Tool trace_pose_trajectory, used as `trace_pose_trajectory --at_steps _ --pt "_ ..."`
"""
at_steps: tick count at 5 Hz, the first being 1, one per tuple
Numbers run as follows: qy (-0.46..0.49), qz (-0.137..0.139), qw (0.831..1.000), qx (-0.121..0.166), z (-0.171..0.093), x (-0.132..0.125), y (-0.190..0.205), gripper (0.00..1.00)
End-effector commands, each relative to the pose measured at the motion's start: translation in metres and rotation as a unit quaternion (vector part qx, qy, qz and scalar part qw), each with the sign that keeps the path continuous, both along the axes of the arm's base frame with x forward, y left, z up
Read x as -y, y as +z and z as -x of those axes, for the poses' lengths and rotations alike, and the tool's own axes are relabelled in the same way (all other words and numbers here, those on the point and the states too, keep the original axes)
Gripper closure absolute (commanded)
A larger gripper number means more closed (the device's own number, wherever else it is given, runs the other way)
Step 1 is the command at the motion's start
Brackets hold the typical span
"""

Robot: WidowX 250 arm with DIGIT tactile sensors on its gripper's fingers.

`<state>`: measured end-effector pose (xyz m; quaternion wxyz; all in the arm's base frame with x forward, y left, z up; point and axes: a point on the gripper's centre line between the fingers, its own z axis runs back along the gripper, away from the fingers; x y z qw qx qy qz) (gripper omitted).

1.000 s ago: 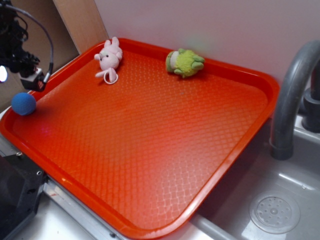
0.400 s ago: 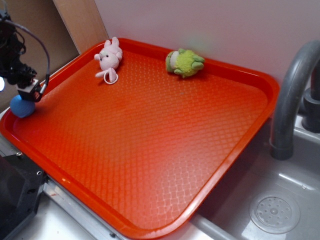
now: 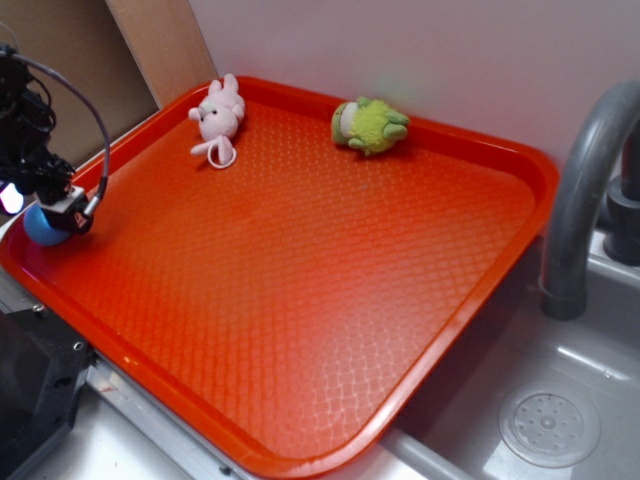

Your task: Grab the blue ball.

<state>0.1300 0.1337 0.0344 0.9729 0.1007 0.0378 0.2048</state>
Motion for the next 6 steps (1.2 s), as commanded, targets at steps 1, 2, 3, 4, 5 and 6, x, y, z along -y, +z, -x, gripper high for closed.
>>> trace_pose_trajectory --at_steps 1,2,3,4,5,6 --pt "0.004 0.0 1.0 0.014 0.008 -0.004 0.011 1.0" --pt "0.002 0.0 1.0 0.014 0.006 -0.002 0.012 1.0" --pt "0.002 -0.003 1.0 0.011 0.004 -0.001 0.012 1.0" --pt "0.0 0.001 1.0 0.012 0.003 0.001 0.015 1.0" --pt "-0.04 0.007 0.998 0.04 -0.007 0.027 0.047 1.0" --pt "-0.071 0.026 0.995 0.069 -0.038 0.065 0.097 1.0"
